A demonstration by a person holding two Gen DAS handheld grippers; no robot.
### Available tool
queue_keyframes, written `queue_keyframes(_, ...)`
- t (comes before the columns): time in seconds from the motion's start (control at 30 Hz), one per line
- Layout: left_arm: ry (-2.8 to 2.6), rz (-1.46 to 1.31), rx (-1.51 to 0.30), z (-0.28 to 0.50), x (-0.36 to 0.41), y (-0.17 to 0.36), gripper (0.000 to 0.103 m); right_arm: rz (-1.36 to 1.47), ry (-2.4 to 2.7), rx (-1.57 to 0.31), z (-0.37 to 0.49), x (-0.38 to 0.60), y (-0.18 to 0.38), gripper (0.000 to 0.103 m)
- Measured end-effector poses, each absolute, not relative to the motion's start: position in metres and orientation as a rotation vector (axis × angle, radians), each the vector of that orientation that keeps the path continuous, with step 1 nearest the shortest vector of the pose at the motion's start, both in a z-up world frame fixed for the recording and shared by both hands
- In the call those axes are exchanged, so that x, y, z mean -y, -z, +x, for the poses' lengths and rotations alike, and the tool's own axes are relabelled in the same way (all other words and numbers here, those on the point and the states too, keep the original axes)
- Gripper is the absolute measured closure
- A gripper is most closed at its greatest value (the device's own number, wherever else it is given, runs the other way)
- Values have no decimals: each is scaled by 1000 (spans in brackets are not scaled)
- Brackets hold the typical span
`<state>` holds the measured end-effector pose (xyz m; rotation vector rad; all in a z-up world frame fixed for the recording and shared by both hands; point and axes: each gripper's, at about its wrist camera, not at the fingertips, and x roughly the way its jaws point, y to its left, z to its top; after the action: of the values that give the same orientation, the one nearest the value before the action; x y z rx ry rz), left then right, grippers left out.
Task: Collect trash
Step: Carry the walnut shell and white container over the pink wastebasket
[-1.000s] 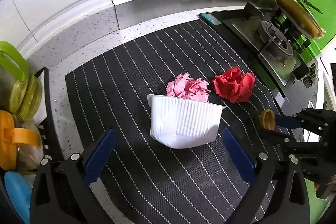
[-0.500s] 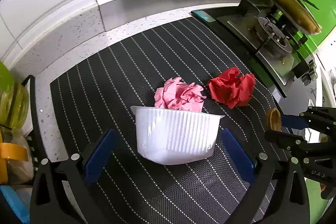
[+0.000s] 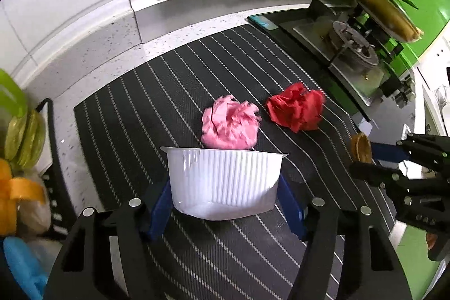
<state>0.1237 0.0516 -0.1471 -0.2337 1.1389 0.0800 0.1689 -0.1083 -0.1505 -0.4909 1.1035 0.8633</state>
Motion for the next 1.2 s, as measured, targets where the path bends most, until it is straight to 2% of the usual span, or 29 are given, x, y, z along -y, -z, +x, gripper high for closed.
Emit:
queue_keyframes(0.33,101,-127,-1084,77,-6,93,38,-353,-704,-1027,114,170,102,71)
queue_keyframes(0.7,552,107,-1016,43,143,59,38,-92,-283,-977,12,349,85,71)
queue_keyframes(0.97,760,189,-1028,8,256,82,38,29,-60,-994,-40,467,108,71)
queue_keyframes(1.2,775,207,-1097,1,328,143,38,66,-47,-1058,-27,539,168,71)
